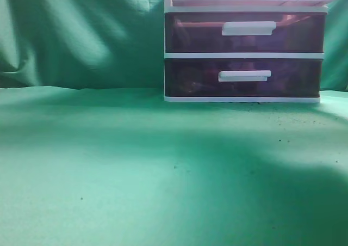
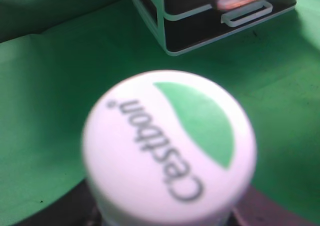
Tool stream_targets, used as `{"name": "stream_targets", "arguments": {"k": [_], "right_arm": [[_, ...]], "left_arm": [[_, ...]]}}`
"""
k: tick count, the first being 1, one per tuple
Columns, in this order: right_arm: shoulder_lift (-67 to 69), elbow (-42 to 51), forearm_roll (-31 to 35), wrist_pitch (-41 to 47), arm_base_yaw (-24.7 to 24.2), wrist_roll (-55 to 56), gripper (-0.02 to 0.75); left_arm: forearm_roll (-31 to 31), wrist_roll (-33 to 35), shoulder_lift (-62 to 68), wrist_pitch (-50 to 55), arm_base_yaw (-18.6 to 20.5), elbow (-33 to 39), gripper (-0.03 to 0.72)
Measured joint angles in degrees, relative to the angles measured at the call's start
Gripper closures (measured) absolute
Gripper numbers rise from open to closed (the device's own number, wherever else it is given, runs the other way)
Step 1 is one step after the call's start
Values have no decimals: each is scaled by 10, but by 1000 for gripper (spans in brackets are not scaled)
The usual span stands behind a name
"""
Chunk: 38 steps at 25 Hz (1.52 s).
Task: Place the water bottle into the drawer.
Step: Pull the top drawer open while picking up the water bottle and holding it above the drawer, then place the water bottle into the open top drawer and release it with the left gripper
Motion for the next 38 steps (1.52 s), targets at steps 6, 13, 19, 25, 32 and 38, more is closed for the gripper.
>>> {"name": "stream_targets", "arguments": {"k": [6,13,19,25,32,38], "right_arm": [[-68,66,0,-1,0,0,650],[-72,95,3,-8,0,0,650],[-68,95,5,-12,0,0,650],[-63,95,3,-16,0,-3,650],[-62,95,3,-17,0,-3,650],[-62,95,2,-17,0,-3,650]], "left_arm": [[-13,0,0,-39,0,0,409],[-71,0,13,-167,-2,-31,409],[-73,38,112,-181,-70,-210,409],[-80,81,258,-141,-137,-420,409],[-17,85,395,-85,-138,-493,409],[42,86,447,-59,-138,-493,409]]}}
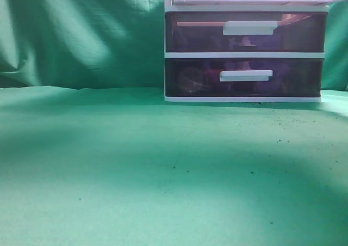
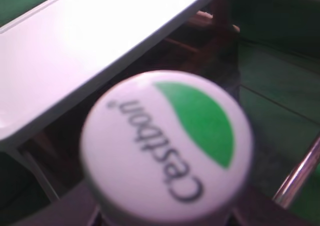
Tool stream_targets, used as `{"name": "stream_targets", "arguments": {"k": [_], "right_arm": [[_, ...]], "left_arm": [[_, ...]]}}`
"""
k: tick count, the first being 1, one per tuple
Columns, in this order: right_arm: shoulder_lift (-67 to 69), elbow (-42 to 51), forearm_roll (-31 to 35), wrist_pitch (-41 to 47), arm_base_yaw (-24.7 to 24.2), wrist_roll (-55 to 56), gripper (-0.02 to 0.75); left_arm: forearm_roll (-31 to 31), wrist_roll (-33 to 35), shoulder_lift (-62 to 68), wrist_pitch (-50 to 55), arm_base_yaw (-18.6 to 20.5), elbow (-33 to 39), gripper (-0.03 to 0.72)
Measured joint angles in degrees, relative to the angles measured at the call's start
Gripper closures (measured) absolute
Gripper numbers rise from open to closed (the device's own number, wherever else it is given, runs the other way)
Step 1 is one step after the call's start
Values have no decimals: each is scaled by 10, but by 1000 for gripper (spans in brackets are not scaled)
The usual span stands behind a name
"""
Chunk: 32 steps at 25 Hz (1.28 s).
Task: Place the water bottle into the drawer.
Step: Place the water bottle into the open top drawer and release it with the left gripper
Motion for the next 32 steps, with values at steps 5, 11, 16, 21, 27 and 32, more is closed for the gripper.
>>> {"name": "stream_targets", "arguments": {"k": [5,11,16,21,27,32], "right_arm": [[0,0,-1,0,0,1,650],[1,2,-5,5,0,0,650],[1,2,-5,5,0,0,650],[1,3,5,5,0,-1,650],[1,3,32,3,2,-2,650],[3,7,45,21,2,2,650]], "left_arm": [[0,-4,14,3,0,0,409],[-7,-49,42,-20,0,-5,73],[-56,-54,57,-104,0,-5,45],[-96,-73,84,-246,0,-6,120],[-83,-129,159,-465,-27,-6,145],[70,-176,177,-528,-45,-6,145]]}}
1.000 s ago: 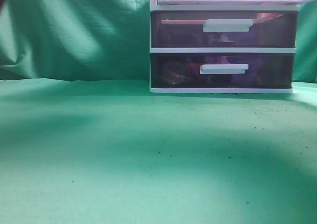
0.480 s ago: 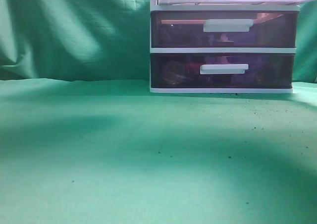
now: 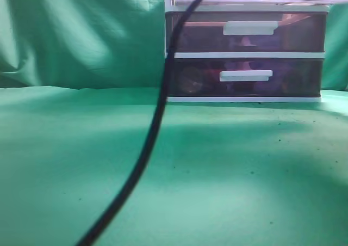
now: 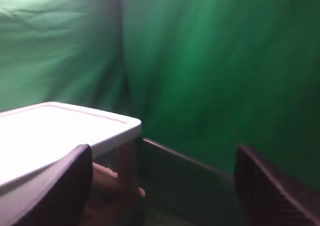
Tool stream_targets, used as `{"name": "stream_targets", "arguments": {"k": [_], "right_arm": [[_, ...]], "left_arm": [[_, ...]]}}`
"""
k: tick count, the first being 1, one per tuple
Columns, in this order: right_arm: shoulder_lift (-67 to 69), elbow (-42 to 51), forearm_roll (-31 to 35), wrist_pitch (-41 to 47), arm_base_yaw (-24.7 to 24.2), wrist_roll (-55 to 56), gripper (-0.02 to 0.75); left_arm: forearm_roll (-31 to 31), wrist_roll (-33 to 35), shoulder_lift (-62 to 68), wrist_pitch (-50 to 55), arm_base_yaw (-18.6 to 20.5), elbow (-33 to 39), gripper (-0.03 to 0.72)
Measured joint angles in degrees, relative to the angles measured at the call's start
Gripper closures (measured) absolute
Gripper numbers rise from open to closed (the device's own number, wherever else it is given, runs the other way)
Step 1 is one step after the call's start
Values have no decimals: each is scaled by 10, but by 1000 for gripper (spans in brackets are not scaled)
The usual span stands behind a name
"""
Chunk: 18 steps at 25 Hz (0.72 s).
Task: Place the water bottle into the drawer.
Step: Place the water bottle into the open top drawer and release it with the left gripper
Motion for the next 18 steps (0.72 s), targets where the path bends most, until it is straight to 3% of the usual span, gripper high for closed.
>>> {"name": "stream_targets", "arguments": {"k": [2,5,8,11,12,14,18], "right_arm": [[0,1,1,0,0,0,650],[0,1,2,0,0,-1,650],[0,1,2,-2,0,-1,650],[0,1,3,-3,0,-1,650],[0,1,3,-4,0,-1,650],[0,1,5,-8,0,-3,650],[4,-9,29,-8,0,-32,650]], "left_arm": [[32,-1,-12,24,0,0,145],[72,15,-50,146,1,0,145],[92,24,-100,287,1,0,314],[93,26,-154,416,1,0,566],[93,28,-174,461,1,0,610],[89,29,-215,538,1,0,688],[78,29,-289,684,1,0,688]]}}
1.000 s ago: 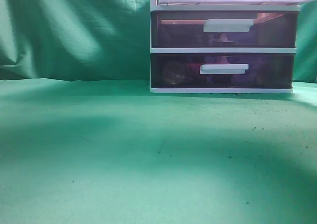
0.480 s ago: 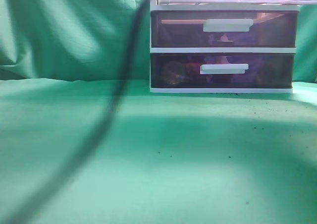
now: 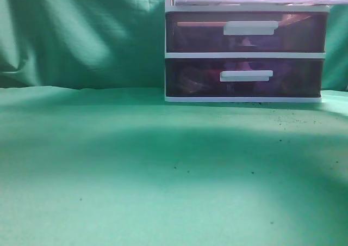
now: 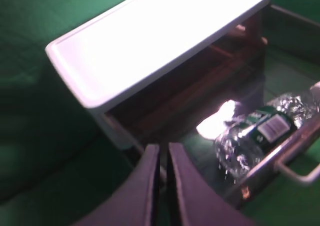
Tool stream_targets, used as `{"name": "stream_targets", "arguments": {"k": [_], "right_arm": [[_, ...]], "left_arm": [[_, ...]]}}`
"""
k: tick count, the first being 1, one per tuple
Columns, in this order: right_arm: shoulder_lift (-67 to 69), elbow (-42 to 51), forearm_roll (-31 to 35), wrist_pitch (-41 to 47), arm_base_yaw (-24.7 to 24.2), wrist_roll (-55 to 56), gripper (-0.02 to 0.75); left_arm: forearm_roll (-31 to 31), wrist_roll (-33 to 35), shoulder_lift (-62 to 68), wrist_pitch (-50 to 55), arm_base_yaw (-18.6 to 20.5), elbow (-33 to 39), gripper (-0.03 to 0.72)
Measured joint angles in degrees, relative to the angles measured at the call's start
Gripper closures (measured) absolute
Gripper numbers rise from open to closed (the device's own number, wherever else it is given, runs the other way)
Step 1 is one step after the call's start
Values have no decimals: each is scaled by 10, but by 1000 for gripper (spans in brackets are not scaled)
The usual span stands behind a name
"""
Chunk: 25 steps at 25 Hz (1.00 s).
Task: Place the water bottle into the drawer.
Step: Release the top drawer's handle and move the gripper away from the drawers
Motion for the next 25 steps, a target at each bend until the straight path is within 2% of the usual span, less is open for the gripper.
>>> {"name": "stream_targets", "arguments": {"k": [3,6,9,15,18,21,25], "right_arm": [[15,-31,11,0,0,-19,650],[45,-73,13,6,0,-34,650],[89,-126,13,15,0,-42,650],[198,-257,15,26,0,-45,650],[244,-315,18,36,0,-45,650],[273,-351,19,43,-1,-46,650],[284,-369,20,47,-1,-46,650]], "left_arm": [[-2,1,-49,91,0,0,688],[-13,0,-108,112,1,49,688],[-45,-8,-194,66,1,165,688],[-149,-9,-358,-33,1,402,688],[-188,-10,-410,-48,1,478,688],[-200,-10,-444,-57,1,512,688],[-200,-10,-461,-76,1,519,688]]}}
